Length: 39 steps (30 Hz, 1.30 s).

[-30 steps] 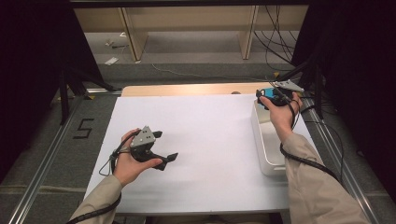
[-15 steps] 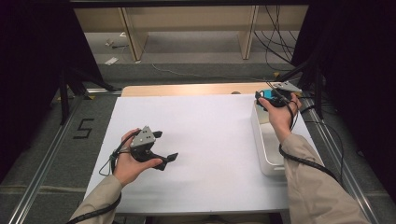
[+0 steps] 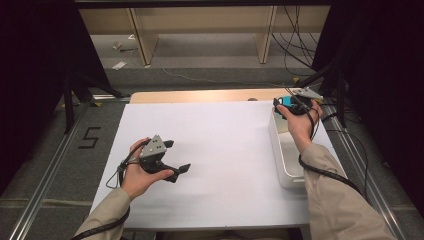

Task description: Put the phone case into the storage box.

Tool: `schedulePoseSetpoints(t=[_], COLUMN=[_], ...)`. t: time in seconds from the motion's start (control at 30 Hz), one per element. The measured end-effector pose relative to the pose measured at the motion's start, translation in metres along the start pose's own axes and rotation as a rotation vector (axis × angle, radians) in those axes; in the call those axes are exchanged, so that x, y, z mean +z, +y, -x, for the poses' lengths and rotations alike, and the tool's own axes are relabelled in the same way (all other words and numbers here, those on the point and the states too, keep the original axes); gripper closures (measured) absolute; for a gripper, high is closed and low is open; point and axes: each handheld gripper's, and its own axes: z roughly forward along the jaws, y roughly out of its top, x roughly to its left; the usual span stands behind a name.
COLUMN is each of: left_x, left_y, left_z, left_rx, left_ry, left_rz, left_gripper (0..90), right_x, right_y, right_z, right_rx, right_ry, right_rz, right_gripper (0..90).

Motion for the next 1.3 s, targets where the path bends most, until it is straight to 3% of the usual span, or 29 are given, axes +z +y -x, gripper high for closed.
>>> schedulePoseSetpoints(t=[0.47, 1.3], left_x=[0.0, 0.0], left_y=[0.0, 0.0], left_z=[0.0, 0.001], left_rx=[0.001, 0.003], left_ry=[-0.001, -0.002], left_rz=[-0.003, -0.002], left_gripper=[0.0, 0.0], right_x=[0.002, -0.008], right_y=[-0.001, 0.011], right_z=[0.001, 0.002], right_rx=[0.016, 0.008], right_ry=[-0.004, 0.018], right_rz=[-0.012, 0.043], right_gripper=[3.8, 2.5])
